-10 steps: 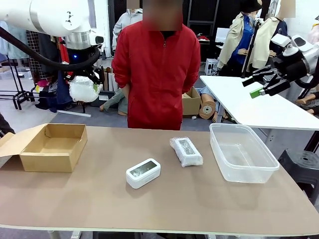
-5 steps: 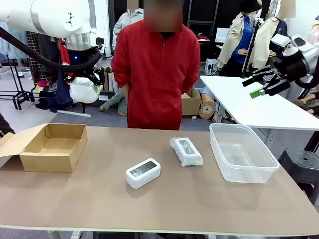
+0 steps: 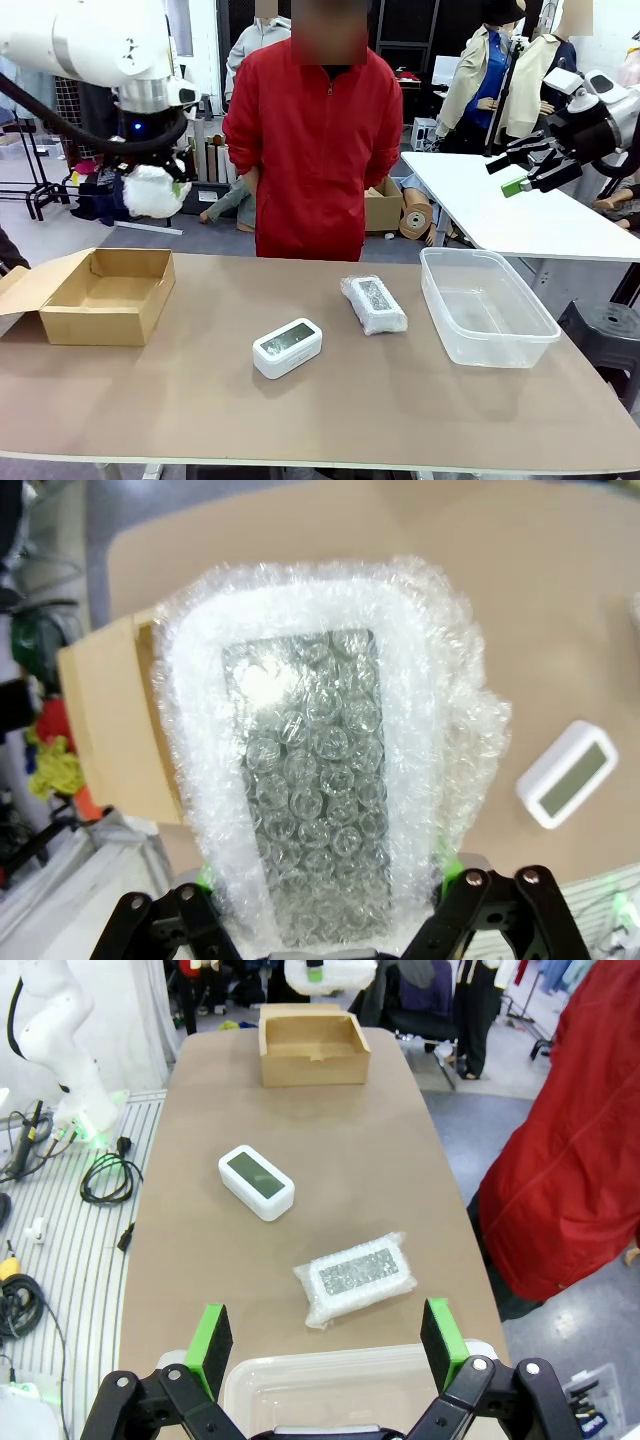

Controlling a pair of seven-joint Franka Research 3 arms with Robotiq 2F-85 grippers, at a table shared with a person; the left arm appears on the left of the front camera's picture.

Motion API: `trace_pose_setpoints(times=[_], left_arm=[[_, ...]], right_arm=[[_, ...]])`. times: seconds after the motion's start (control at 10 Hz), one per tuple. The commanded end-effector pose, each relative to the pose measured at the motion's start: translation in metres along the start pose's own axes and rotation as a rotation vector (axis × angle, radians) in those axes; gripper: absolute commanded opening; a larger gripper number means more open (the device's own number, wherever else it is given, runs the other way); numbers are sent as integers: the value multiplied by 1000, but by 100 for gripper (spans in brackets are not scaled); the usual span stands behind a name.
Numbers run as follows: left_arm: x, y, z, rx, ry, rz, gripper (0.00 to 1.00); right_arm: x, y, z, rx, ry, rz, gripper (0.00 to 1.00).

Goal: Separate and place wrapped and unwrapped clocks.
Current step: If the picked Digital clock is wrapped, place it in the Package Box ; if not, place it in the Organizing box.

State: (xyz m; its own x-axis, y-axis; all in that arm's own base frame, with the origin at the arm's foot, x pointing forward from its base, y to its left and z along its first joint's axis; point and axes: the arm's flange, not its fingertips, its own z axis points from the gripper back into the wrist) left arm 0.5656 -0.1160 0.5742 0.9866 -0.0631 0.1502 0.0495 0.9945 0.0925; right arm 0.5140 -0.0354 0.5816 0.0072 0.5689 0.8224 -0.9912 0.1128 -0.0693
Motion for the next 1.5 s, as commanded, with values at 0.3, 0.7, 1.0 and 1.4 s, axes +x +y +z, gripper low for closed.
trace_pose_setpoints(times=[0.3,0.7,1.0,1.4], left_arm=[[-49,42,-67,118,-16,-29,0],[-63,60,-103,184,-18,-62,0],[-59,56,-108,172,6,-59,0],[-59,56,-108,172,6,-59,0]], right_arm=[[2,1,0,0,-3,4,100],[2,1,0,0,-3,4,100],[2,1,0,0,-3,4,100],[2,1,0,0,-3,4,100]])
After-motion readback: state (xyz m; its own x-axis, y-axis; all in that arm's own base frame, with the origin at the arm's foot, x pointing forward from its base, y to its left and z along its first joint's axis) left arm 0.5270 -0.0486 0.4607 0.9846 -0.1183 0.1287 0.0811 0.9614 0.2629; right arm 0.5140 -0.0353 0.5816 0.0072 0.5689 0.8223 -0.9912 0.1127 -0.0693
